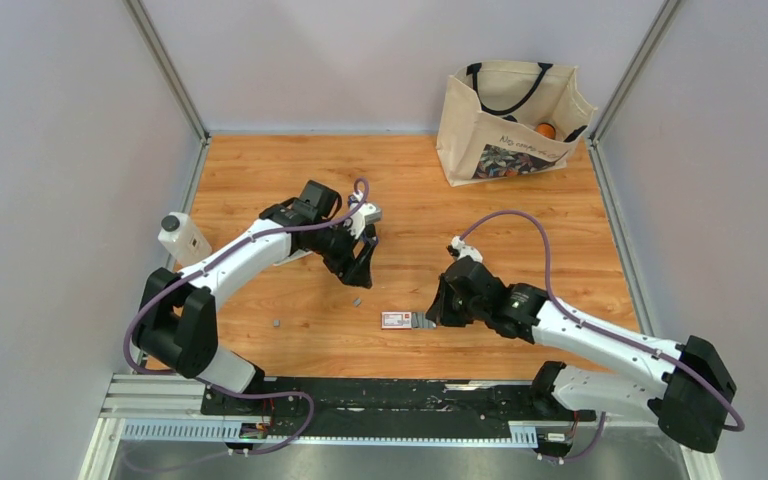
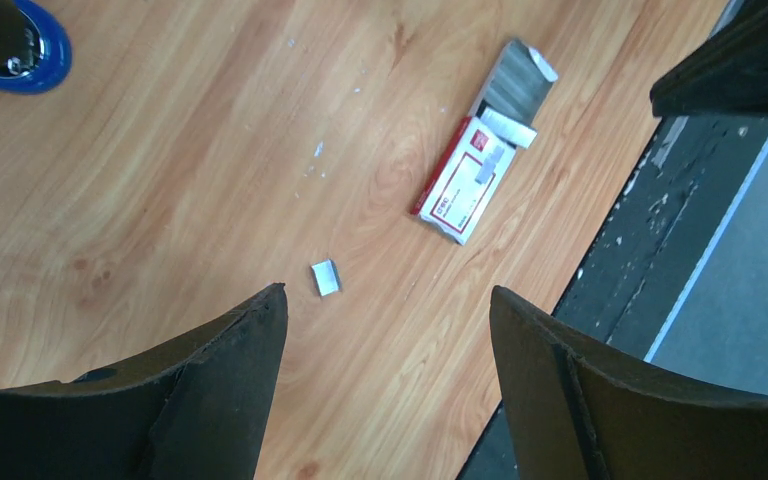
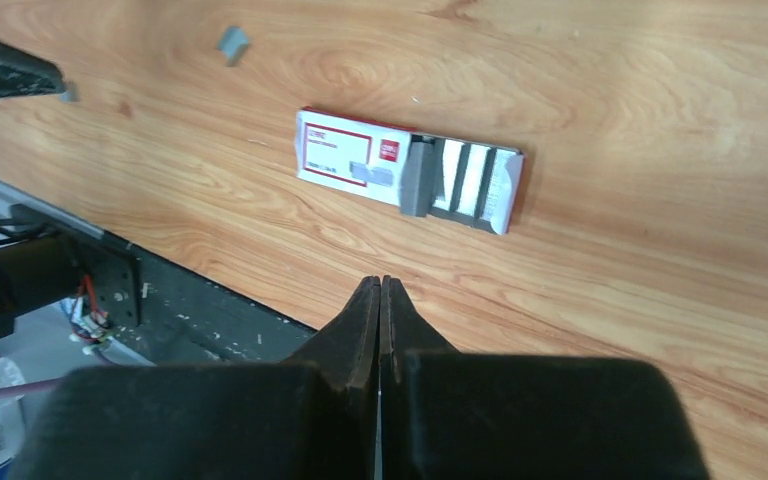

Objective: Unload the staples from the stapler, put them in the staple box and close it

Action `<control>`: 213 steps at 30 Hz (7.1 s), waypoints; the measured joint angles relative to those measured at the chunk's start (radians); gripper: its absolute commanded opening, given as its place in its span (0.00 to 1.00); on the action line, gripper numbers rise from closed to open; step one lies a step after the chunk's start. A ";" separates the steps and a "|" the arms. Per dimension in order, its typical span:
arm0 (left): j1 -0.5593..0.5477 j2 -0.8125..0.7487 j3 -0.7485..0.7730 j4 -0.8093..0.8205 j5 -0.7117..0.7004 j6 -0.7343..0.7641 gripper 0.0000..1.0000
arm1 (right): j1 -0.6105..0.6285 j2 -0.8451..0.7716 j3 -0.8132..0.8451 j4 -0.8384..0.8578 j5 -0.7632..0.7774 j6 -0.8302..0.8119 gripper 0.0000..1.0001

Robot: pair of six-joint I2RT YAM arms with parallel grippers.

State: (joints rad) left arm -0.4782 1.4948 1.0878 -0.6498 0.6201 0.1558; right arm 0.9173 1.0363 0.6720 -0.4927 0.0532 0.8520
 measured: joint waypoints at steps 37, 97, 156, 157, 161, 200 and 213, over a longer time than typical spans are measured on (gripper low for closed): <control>-0.241 0.168 -0.103 0.015 -0.443 0.161 0.60 | -0.150 -0.098 -0.003 0.014 0.101 -0.090 0.19; -0.309 -0.085 -0.013 -0.255 -0.169 0.281 0.38 | -0.159 -0.151 -0.040 0.071 0.019 -0.131 0.48; 0.088 -0.143 0.012 -0.335 -0.035 0.243 0.49 | 0.552 0.600 0.253 0.061 0.158 -0.165 0.33; 0.088 -0.143 0.012 -0.336 -0.037 0.243 0.50 | 0.552 0.603 0.253 0.061 0.158 -0.164 0.33; 0.088 -0.143 0.012 -0.341 -0.038 0.243 0.50 | 0.552 0.615 0.257 0.048 0.158 -0.164 0.30; 0.006 -0.116 0.013 -0.272 0.161 0.245 0.50 | -0.180 -0.227 -0.331 0.526 -0.247 0.279 0.14; 0.006 -0.114 0.010 -0.269 0.161 0.245 0.50 | -0.201 -0.249 -0.444 0.536 -0.298 0.412 0.18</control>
State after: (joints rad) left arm -0.4717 1.3804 1.0981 -0.9192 0.7807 0.4004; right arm 0.7166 0.7868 0.2276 0.0429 -0.2447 1.2636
